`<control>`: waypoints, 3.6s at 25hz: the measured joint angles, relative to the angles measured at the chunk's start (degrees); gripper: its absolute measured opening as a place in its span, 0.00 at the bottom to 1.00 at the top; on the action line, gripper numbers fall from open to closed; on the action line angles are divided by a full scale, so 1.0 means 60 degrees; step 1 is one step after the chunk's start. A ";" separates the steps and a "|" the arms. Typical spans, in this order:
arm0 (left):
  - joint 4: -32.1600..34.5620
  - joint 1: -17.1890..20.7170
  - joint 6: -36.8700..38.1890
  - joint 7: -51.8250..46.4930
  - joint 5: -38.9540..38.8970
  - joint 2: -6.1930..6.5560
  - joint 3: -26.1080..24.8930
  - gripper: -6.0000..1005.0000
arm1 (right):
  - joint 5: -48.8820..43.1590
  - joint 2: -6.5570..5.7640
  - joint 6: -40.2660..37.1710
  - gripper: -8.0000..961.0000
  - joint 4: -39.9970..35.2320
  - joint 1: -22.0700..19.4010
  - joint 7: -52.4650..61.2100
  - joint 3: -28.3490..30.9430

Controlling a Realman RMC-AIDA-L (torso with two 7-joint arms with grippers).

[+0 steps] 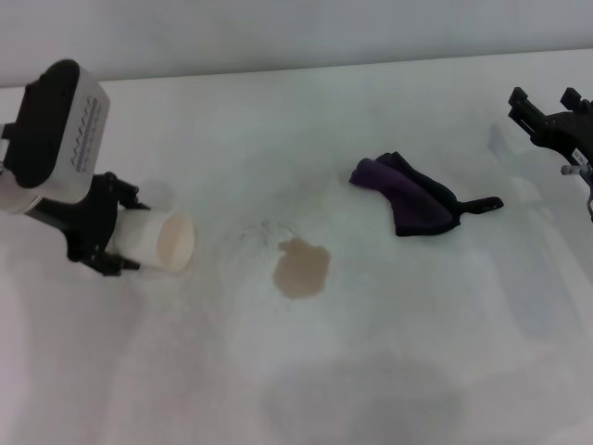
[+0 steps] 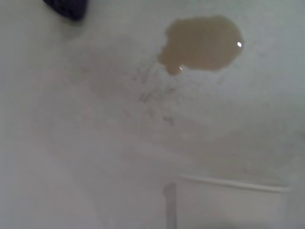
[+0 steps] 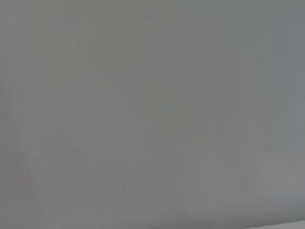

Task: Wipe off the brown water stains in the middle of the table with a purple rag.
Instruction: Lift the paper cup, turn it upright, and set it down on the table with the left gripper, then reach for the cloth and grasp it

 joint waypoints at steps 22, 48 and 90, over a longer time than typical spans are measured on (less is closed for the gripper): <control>0.2640 0.4491 0.0552 0.2838 -1.1375 0.0070 -0.0009 0.67 | -0.0065 -0.0008 0.0005 0.91 -0.0133 0.0066 -0.0068 0.0000; 0.6806 0.6211 -0.3091 0.4641 -1.6166 -0.0095 -0.0075 0.67 | -0.0063 -0.0005 0.0005 0.91 -0.0352 0.0117 -0.0073 -0.0023; 0.7728 0.7707 -0.3077 0.6650 -1.6159 -0.0095 -0.0078 0.89 | -0.0077 0.0000 0.0062 0.91 -0.0020 0.0136 0.0001 -0.0117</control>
